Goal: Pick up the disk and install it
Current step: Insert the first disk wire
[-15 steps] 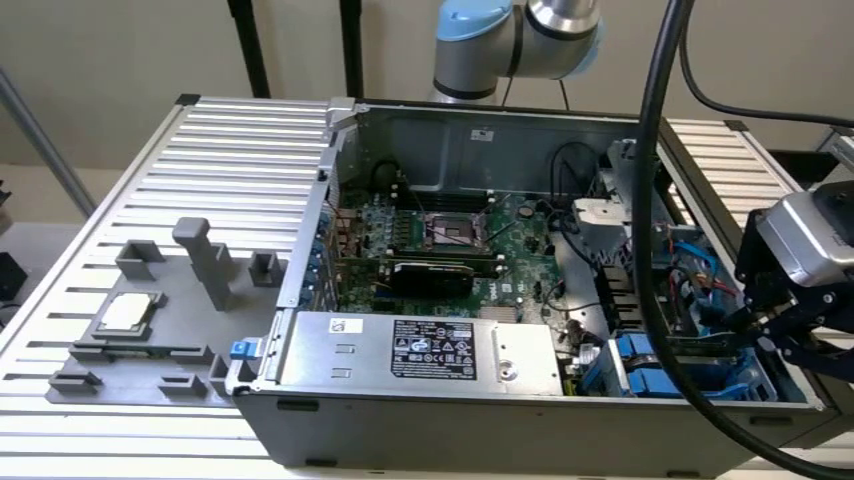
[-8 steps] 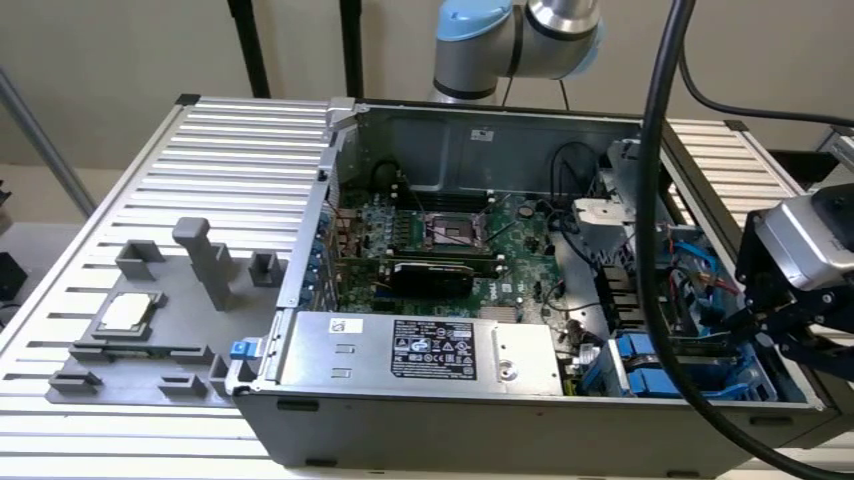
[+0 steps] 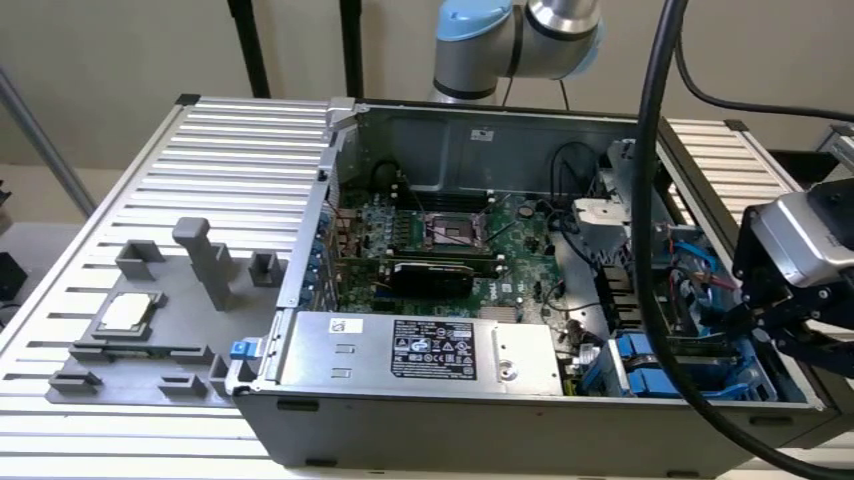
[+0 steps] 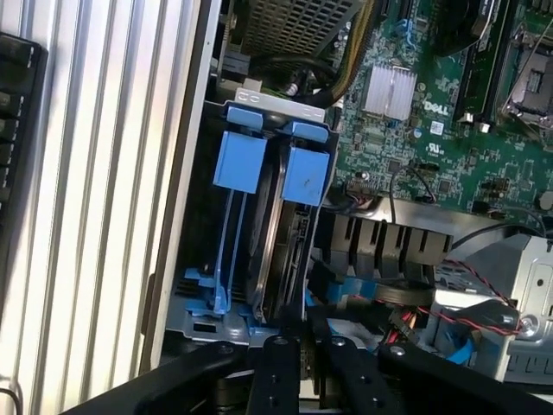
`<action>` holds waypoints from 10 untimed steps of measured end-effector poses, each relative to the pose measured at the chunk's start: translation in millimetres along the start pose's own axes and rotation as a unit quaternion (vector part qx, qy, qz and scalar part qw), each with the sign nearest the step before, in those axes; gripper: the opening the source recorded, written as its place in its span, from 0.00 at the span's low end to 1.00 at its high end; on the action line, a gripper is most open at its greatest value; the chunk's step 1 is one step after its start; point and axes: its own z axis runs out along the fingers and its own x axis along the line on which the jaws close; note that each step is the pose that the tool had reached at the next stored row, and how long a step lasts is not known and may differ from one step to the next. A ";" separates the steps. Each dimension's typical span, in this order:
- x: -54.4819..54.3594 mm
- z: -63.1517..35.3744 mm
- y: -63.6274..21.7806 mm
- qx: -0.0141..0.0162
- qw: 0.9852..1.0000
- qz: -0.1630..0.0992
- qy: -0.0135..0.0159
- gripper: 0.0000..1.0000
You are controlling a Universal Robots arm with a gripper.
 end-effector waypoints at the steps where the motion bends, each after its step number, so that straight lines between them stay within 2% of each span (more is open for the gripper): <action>1: -0.6 -0.8 2.3 0.000 1.000 0.000 0.000 0.00; 6: -4.2 -2.3 19.4 -0.001 1.000 0.000 0.000 0.00; 10: -5.1 -2.3 25.1 -0.002 1.000 0.003 -0.001 0.00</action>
